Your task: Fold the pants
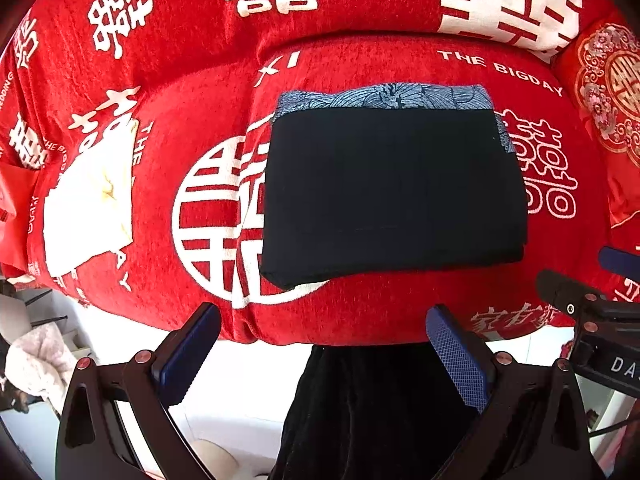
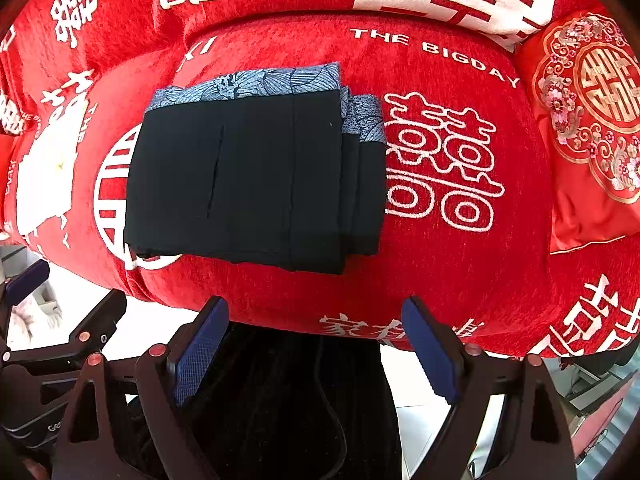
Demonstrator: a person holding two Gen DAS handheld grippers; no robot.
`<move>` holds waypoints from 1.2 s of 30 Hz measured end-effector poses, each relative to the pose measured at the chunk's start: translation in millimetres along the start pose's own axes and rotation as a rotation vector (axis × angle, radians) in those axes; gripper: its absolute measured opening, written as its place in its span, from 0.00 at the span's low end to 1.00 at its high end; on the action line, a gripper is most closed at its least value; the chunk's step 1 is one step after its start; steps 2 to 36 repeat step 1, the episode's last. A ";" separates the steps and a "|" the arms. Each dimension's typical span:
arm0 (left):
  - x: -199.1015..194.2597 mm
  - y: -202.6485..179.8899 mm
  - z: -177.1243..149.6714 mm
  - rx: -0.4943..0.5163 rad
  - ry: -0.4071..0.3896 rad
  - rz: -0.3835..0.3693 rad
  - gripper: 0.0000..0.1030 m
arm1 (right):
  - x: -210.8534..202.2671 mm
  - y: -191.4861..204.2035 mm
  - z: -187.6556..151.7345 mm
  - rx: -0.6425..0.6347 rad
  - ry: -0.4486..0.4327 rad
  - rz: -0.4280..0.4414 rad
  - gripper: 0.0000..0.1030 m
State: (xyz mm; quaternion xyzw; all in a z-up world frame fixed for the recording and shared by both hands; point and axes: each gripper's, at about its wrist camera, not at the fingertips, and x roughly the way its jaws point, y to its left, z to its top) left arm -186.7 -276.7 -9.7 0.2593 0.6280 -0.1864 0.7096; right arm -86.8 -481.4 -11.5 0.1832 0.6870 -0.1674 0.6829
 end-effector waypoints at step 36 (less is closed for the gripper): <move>0.1 0.0 0.0 0.001 0.000 0.000 1.00 | 0.6 -0.3 0.5 0.000 0.001 -0.001 0.88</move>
